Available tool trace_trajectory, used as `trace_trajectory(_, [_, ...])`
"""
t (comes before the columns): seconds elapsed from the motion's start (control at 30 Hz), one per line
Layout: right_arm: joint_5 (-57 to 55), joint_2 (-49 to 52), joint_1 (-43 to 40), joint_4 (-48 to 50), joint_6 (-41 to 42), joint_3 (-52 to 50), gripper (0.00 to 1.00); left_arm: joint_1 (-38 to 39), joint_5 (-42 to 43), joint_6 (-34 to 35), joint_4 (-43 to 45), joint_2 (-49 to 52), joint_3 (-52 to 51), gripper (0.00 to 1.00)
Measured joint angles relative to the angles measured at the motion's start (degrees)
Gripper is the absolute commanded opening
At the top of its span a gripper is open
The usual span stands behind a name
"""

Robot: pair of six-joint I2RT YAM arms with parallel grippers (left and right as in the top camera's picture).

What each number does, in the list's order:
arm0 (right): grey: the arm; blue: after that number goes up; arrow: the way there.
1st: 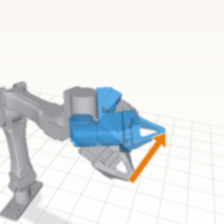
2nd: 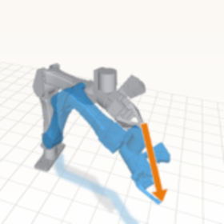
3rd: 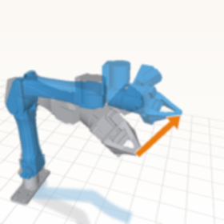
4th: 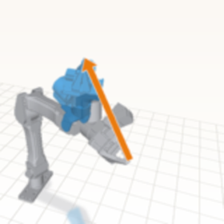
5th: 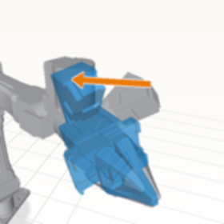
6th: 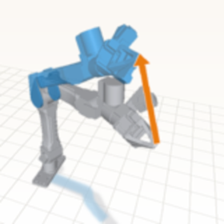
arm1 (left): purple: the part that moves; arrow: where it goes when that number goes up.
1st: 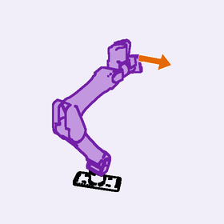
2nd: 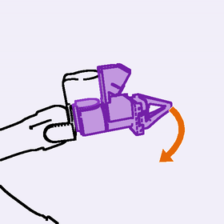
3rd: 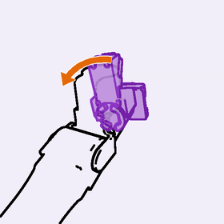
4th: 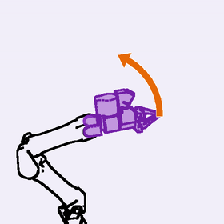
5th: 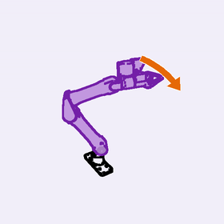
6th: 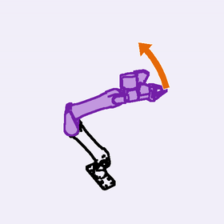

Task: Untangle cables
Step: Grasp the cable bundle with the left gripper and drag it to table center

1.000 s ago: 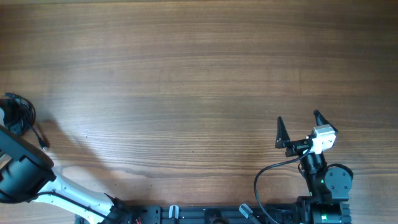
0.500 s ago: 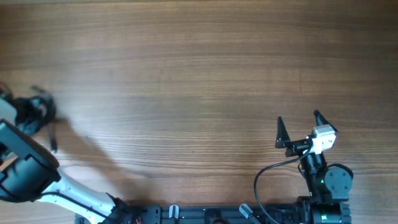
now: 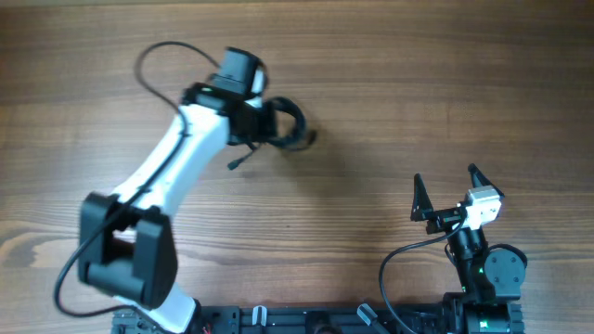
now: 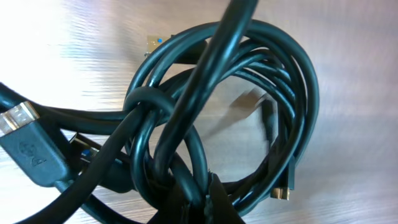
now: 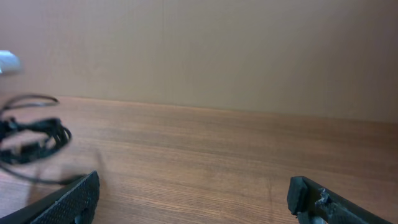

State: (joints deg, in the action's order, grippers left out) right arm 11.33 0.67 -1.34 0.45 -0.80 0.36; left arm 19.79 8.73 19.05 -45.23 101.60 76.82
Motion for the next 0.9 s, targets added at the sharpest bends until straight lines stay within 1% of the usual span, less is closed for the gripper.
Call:
trace_trajectory(0.03, [0.0, 0.0, 0.0, 0.0, 0.0, 0.0, 1.00, 3.7, -0.9, -3.0, 0.0, 2.5, 0.0, 0.04])
trace_trajectory(0.07, [0.0, 0.0, 0.0, 0.0, 0.0, 0.0, 1.00, 5.4, -1.0, -4.5, -0.2, 3.6, 0.0, 0.04])
trace_trajectory(0.1, [0.0, 0.0, 0.0, 0.0, 0.0, 0.0, 1.00, 7.8, -1.5, -7.0, -0.2, 5.1, 0.0, 0.13])
trace_trajectory(0.13, [0.0, 0.0, 0.0, 0.0, 0.0, 0.0, 1.00, 9.0, -1.6, -8.2, -0.1, 6.1, 0.0, 0.18])
trace_trajectory(0.17, [0.0, 0.0, 0.0, 0.0, 0.0, 0.0, 0.99, 10.3, -1.7, -9.2, -0.1, 7.1, 0.0, 0.20])
trace_trajectory(0.2, [0.0, 0.0, 0.0, 0.0, 0.0, 0.0, 1.00, 11.2, -1.8, -9.8, 0.0, 8.1, 0.0, 0.32])
trace_trajectory(0.23, [0.0, 0.0, 0.0, 0.0, 0.0, 0.0, 1.00, 11.6, -1.9, -10.0, 0.0, 8.8, 0.0, 0.51])
trace_trajectory(0.27, [0.0, 0.0, 0.0, 0.0, 0.0, 0.0, 1.00, 11.6, -1.9, -10.0, 0.0, 8.9, 0.0, 0.74])
trace_trajectory(0.3, [0.0, 0.0, 0.0, 0.0, 0.0, 0.0, 1.00, 11.5, -2.0, -10.1, 0.0, 8.9, 0.0, 0.82])
trace_trajectory(0.33, [0.0, 0.0, 0.0, 0.0, 0.0, 0.0, 1.00, 11.5, -2.2, -10.3, 0.0, 8.9, 0.0, 0.84])
trace_trajectory(0.43, [0.0, 0.0, 0.0, 0.0, 0.0, 0.0, 1.00, 11.1, -2.3, -9.9, 0.0, 8.6, 0.0, 0.96])
trace_trajectory(0.5, [0.0, 0.0, 0.0, 0.0, 0.0, 0.0, 1.00, 10.1, -2.3, -10.0, 0.0, 6.6, 0.0, 0.99])
trace_trajectory(0.53, [0.0, 0.0, 0.0, 0.0, 0.0, 0.0, 1.00, 9.3, -2.7, -9.2, -0.1, 5.1, 0.0, 0.98])
trace_trajectory(0.63, [0.0, 0.0, 0.0, 0.0, 0.0, 0.0, 1.00, 6.6, -6.4, -3.1, -3.1, 1.6, 0.0, 1.00])
trace_trajectory(0.7, [0.0, 0.0, 0.0, 0.0, 0.0, 0.0, 1.00, 4.1, -8.0, 0.3, -3.5, 0.8, 0.0, 1.00])
trace_trajectory(0.73, [0.0, 0.0, 0.0, 0.0, 0.0, 0.0, 1.00, 3.0, -7.6, 1.3, -3.4, 0.8, 0.0, 1.00])
trace_trajectory(0.83, [0.0, 0.0, 0.0, 0.0, 0.0, 0.0, 1.00, -1.5, -1.6, 2.8, -1.8, -1.2, -0.1, 0.99])
trace_trajectory(0.87, [0.0, 0.0, 0.0, 0.0, 0.0, 0.0, 1.00, -3.2, 0.5, 2.9, -1.6, -2.5, -0.1, 0.92])
trace_trajectory(0.9, [0.0, 0.0, 0.0, 0.0, 0.0, 0.0, 1.00, -5.4, 4.2, 3.0, -1.5, -4.1, -0.1, 0.64])
